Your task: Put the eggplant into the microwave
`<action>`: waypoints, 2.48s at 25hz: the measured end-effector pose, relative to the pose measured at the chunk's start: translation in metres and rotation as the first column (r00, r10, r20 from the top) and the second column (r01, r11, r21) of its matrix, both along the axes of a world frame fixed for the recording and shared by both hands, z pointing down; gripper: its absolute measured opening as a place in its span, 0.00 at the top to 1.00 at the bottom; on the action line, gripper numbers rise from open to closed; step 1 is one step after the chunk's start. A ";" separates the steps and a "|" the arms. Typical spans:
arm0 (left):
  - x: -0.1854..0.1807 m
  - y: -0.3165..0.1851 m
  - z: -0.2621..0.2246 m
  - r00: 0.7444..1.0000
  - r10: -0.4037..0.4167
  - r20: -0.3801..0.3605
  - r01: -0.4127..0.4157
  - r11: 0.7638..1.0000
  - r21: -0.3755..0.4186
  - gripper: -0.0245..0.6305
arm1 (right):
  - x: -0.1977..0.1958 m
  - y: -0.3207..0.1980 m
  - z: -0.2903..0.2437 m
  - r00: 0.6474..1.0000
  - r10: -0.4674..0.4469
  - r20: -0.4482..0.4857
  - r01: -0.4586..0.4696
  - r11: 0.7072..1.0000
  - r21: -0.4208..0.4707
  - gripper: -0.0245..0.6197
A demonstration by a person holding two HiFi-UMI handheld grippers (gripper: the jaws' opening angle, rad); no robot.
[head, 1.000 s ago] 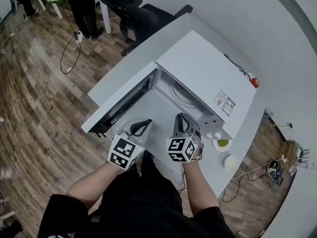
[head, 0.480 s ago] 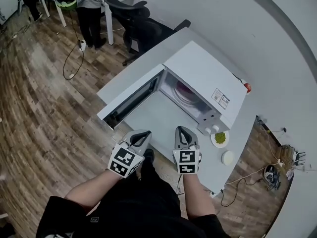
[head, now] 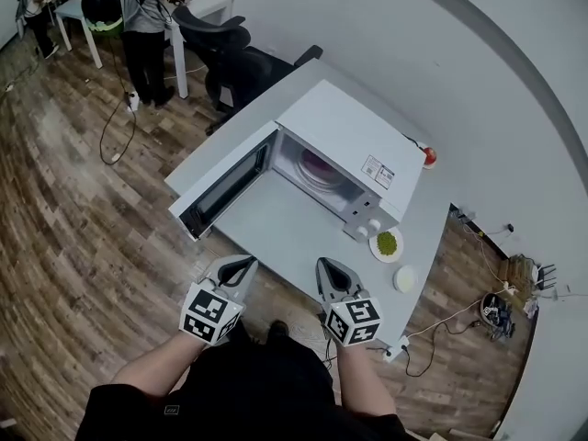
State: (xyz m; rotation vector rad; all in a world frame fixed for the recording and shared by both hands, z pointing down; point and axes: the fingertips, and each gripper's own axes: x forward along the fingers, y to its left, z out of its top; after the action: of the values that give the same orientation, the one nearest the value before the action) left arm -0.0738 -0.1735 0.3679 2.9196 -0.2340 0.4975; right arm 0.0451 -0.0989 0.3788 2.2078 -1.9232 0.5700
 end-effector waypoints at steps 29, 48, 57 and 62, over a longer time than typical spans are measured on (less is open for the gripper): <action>0.042 0.138 -0.090 0.996 -0.050 -0.079 0.058 0.993 0.107 0.95 | 0.018 0.172 -0.085 0.984 -0.139 0.114 0.108 0.965 0.238 0.94; 0.017 0.094 -0.125 0.989 0.005 -0.145 0.018 0.987 0.159 0.95 | -0.007 0.120 -0.124 0.992 -0.103 0.069 0.076 0.945 0.317 0.94; 0.022 0.089 -0.124 0.989 0.030 -0.143 -0.010 0.990 0.137 0.95 | -0.005 0.117 -0.126 0.996 -0.072 0.057 0.051 0.948 0.315 0.94; 0.019 0.086 -0.122 0.991 0.026 -0.134 -0.008 0.992 0.128 0.95 | -0.009 0.115 -0.126 0.995 -0.080 0.054 0.059 0.948 0.312 0.94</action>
State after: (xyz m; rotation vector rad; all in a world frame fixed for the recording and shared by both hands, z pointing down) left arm -0.0547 -0.0880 0.2464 3.0662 -0.2305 0.2948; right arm 0.0363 0.0166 0.2526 2.3121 -2.2510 0.3535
